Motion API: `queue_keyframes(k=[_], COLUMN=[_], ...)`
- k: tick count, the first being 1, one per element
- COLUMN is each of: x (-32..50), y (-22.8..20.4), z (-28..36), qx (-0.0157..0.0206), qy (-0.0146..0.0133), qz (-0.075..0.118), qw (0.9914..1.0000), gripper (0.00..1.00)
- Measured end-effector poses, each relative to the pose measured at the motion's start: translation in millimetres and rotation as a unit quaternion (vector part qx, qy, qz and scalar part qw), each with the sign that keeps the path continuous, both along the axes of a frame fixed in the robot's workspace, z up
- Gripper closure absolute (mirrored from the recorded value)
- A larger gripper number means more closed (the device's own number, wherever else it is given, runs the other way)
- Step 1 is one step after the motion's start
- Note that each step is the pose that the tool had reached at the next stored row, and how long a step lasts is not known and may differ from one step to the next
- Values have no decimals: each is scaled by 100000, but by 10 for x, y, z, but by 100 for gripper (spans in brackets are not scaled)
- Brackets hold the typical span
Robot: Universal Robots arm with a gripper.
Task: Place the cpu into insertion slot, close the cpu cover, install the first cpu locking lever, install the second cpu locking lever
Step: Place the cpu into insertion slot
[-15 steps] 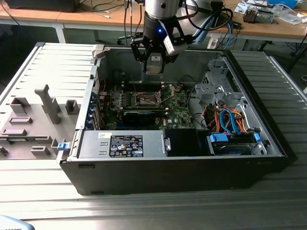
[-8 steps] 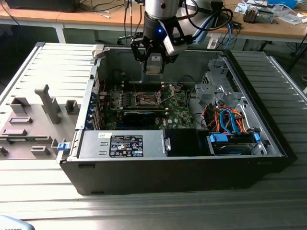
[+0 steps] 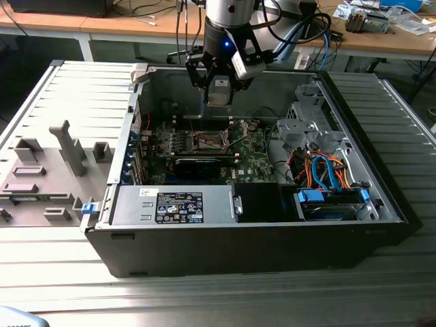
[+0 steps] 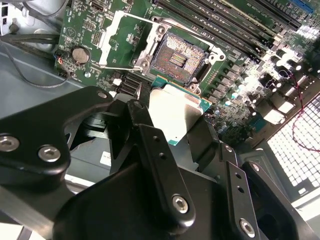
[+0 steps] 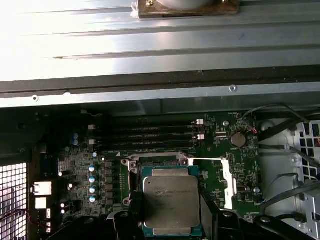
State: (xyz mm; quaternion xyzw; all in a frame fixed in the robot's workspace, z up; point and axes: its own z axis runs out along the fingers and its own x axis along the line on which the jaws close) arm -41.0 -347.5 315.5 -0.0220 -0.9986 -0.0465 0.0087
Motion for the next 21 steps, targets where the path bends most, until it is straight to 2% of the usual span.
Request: queue_keyframes(k=[21], x=[0], y=[0], z=[-24], qx=[5], qy=[-2], qz=[-895], qw=[99996], gripper=[45])
